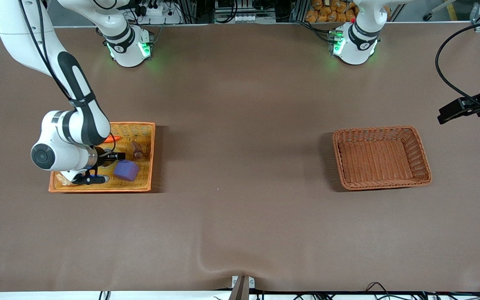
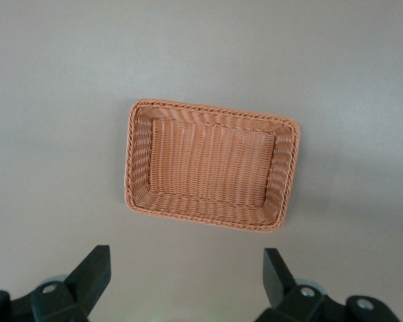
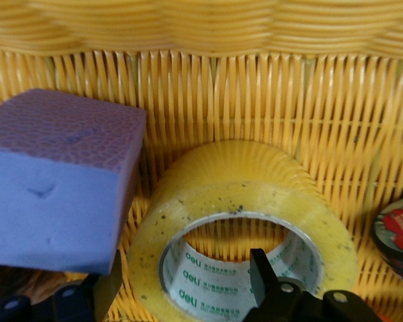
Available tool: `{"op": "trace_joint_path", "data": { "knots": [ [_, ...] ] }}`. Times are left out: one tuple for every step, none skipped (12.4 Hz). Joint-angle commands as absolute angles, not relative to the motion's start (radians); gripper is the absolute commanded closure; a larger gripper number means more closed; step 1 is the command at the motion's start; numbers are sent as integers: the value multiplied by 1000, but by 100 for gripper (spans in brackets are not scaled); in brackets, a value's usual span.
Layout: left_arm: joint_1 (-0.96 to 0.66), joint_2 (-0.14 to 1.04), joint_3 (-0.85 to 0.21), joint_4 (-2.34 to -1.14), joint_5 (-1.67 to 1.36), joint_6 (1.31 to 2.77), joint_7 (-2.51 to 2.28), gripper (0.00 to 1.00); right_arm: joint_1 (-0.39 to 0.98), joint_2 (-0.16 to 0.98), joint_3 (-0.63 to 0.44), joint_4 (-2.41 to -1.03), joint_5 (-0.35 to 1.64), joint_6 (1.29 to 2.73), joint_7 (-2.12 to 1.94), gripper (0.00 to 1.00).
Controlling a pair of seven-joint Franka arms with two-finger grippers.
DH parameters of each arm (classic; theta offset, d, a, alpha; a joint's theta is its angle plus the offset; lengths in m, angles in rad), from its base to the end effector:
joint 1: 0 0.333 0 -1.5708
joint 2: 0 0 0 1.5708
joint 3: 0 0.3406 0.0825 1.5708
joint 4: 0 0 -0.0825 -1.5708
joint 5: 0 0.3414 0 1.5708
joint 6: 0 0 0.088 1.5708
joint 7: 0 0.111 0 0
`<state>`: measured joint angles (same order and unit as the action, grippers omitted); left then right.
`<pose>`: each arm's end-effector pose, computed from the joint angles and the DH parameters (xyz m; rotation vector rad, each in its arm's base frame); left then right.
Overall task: Transfer tape with both arms
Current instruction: 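Reach the right gripper down into the yellow tray and grasp the tape roll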
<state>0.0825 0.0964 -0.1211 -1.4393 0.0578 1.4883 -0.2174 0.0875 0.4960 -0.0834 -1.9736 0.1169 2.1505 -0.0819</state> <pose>0.5356 -0.0100 0.6439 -3.0765 -0.2815 0.0625 0.5608 0.0097 0.2453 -3.0458 -0.0152 0.4818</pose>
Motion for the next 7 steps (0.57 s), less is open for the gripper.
{"op": "trace_joint_path", "data": {
  "knots": [
    [92,83,-123,-1450,49,1488,-192,0,103,492,-89,-1979,135,2158,-95,46],
    [92,83,-123,-1450,49,1488,-192,0,103,486,-89,-1979,135,2151,-95,66],
    [92,84,-123,-1448,49,1489,-190,0,103,474,-89,-1977,135,2142,-97,89],
    [94,84,-123,-1448,49,1489,-192,0,101,466,-89,-1976,135,2129,-97,100],
    [94,84,-123,-1447,49,1489,-190,0,101,462,-89,-1976,135,2126,-107,100],
    [94,84,-123,-1447,49,1489,-192,0,101,460,-89,-1976,135,2126,-127,100],
    [92,84,-123,-1447,49,1489,-192,0,98,451,-89,-1973,135,2114,-139,100]
  ]
}}
